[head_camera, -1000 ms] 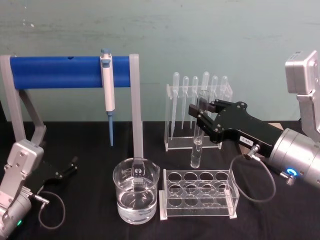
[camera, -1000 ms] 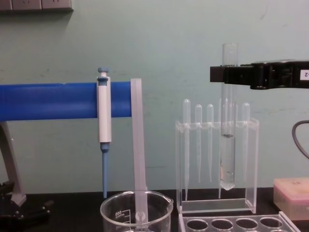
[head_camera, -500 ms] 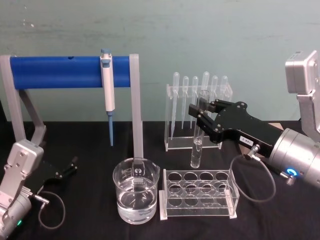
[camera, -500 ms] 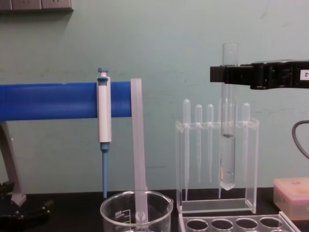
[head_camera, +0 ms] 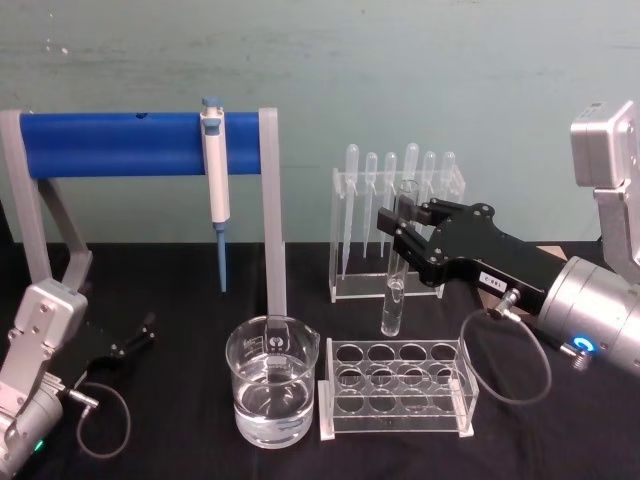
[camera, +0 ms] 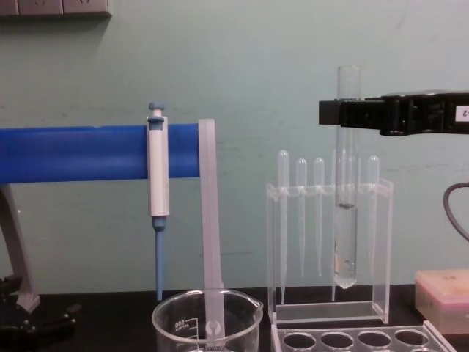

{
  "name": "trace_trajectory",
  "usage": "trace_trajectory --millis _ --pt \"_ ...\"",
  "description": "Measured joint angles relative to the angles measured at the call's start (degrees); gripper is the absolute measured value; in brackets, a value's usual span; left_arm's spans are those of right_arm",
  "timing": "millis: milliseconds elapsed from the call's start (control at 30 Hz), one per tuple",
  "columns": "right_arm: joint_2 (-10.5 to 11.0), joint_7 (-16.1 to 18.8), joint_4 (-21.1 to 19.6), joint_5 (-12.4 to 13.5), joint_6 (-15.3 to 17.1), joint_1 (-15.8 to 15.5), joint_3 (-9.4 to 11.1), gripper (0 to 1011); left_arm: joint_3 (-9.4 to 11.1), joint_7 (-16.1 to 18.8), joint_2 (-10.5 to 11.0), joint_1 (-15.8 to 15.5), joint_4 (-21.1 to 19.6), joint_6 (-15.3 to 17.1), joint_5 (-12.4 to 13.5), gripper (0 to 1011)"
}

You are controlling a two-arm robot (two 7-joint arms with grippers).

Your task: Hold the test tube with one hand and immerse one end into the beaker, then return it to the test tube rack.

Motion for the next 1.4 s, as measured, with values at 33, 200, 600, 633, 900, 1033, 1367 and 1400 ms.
trace_trajectory --millis 33,200,600,633,900,1033,1367,1400 --pt "0.00 0.00 0.00 0.00 0.00 0.00 0.00 225 0.00 0.00 0.00 0.00 0.00 0.00 0.00 1000" --pt "0.00 0.00 0.00 0.00 0.00 0.00 0.00 226 0.00 0.00 0.00 0.00 0.00 0.00 0.00 1000" --pt "0.00 0.00 0.00 0.00 0.00 0.00 0.00 226 0.00 0.00 0.00 0.00 0.00 0.00 0.00 1000" --pt "0.00 0.00 0.00 0.00 0.00 0.00 0.00 226 0.00 0.00 0.00 0.00 0.00 0.00 0.00 1000" --pt "-1.17 -0.05 0.01 -0.29 -0.12 0.77 -1.34 226 0.00 0.00 0.00 0.00 0.00 0.00 0.00 1000" --pt "-2.80 0.15 0.69 -1.29 -0.23 2.24 -3.48 226 0.00 0.00 0.00 0.00 0.00 0.00 0.00 1000" --pt "-9.43 1.27 5.39 -4.94 -2.41 6.96 -9.52 226 0.00 0.00 0.00 0.00 0.00 0.00 0.00 1000" --pt "-9.94 1.30 5.92 -5.20 -2.62 7.19 -9.91 225 0.00 0.00 0.00 0.00 0.00 0.00 0.00 1000"
